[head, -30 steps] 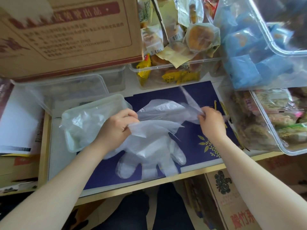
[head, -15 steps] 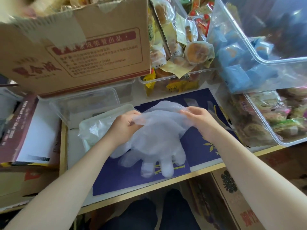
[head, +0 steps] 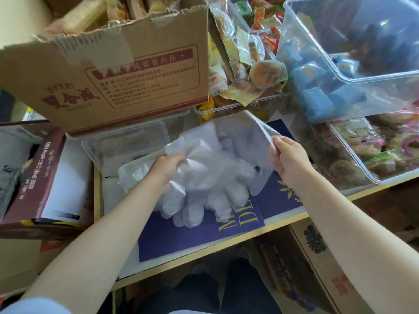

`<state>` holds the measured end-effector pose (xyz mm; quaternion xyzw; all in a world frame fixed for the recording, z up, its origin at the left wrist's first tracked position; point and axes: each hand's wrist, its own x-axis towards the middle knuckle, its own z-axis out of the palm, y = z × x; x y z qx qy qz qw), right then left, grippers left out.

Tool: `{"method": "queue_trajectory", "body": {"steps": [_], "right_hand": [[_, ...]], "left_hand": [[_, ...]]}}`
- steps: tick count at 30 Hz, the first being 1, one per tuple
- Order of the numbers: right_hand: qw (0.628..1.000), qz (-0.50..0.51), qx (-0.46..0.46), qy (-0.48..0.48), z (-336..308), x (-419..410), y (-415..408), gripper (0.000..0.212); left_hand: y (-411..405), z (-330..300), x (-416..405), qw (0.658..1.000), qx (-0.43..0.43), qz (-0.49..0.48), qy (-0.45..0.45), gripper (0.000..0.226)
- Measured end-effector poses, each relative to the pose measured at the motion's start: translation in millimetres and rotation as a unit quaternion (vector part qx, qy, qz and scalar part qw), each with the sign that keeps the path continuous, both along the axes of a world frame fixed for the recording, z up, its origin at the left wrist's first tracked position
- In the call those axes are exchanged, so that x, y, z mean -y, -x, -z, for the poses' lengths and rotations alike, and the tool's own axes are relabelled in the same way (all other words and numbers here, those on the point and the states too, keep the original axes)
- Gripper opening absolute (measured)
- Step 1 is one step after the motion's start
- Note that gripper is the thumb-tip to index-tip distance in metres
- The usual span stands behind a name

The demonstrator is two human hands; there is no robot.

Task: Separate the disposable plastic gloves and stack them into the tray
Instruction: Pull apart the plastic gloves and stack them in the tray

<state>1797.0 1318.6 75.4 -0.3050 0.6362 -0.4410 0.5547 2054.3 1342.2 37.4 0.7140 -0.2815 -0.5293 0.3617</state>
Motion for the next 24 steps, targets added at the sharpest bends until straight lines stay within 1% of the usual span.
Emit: {"method": "queue_trajectory", "body": {"steps": [3, 4, 6, 10, 12, 14, 16, 18, 20, 22, 24], "right_hand": [[0.999, -0.026, 0.038, 0.020, -15, -8, 4, 0.025], [0.998, -0.029, 0.036, 0.031, -21, -10, 4, 0.024], [0.998, -0.020, -0.006, 0.064, -32, -16, 4, 0.023], [0.986, -0.025, -0.117, 0.118, -53, -32, -12, 0.021], [0.978, -0.071, -0.157, 0.121, -52, -39, -29, 0.018], [0.972, -0.128, -0.174, 0.089, -44, -40, -51, 0.017], [0.977, -0.153, -0.145, 0.030, -32, -34, -70, 0.014], [0.986, -0.149, -0.062, -0.034, -25, -23, -86, 0.008], [0.988, -0.140, -0.003, -0.072, -23, -14, -96, 0.009], [0.987, -0.144, -0.008, -0.065, -19, -9, -102, 0.015], [0.986, -0.153, -0.069, -0.022, -14, -8, -102, 0.015]], "left_hand": [[1, 3, 3, 0.999, -0.047, -0.010, -0.018, 0.007], [3, 3, 4, 0.998, -0.064, -0.013, -0.014, 0.008], [5, 4, 5, 0.997, -0.079, -0.014, 0.000, 0.014], [12, 1, 5, 0.997, -0.035, 0.024, 0.059, 0.020], [17, -5, 3, 0.994, -0.002, 0.049, 0.094, 0.024], [21, -7, 0, 0.990, 0.012, 0.079, 0.114, 0.023], [26, -10, -5, 0.989, -0.003, 0.091, 0.116, 0.022], [30, -12, -8, 0.988, -0.048, 0.088, 0.121, 0.022], [34, -16, -12, 0.985, -0.076, 0.093, 0.124, 0.019], [33, -16, -14, 0.983, -0.085, 0.103, 0.123, 0.020], [30, -14, -16, 0.982, -0.095, 0.118, 0.109, 0.024]]}}
